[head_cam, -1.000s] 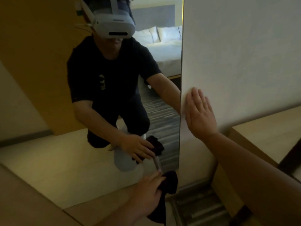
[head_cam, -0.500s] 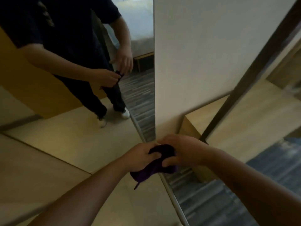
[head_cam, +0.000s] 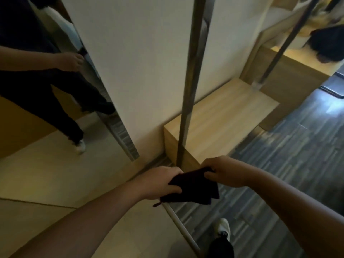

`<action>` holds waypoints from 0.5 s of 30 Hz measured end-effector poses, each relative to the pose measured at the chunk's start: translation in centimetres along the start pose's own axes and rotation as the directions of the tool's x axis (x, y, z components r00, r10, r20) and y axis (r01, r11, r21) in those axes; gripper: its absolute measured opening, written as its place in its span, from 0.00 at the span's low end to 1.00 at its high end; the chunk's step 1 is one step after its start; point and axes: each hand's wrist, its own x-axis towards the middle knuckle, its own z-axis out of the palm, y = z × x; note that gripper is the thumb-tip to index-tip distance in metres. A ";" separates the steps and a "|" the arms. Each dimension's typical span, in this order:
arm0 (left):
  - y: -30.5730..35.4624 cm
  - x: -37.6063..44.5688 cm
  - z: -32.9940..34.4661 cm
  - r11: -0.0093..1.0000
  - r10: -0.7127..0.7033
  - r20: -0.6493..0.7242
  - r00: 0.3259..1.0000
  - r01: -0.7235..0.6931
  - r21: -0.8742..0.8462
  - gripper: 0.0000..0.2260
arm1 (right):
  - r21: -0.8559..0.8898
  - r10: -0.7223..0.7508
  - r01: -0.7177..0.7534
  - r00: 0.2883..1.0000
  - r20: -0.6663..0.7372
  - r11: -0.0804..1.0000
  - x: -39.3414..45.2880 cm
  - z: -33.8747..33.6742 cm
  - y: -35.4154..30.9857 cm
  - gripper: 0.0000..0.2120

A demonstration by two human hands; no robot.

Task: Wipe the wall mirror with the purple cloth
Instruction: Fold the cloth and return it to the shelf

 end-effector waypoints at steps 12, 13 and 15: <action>6.0 20.3 2.8 0.988 -0.057 0.114 0.992 0.040 0.149 0.10 | -0.295 0.024 0.024 0.987 0.161 0.955 5.0 -2.1 20.7 0.04; 5.7 21.3 3.5 0.988 -0.065 0.112 0.992 0.048 0.146 0.09 | -0.276 0.028 0.026 0.982 0.188 0.961 5.8 -2.3 22.0 0.03; 5.1 23.3 4.9 0.987 -0.074 0.073 0.995 0.062 0.147 0.06 | -0.243 0.016 0.040 0.975 0.223 0.969 7.8 -2.0 24.5 0.05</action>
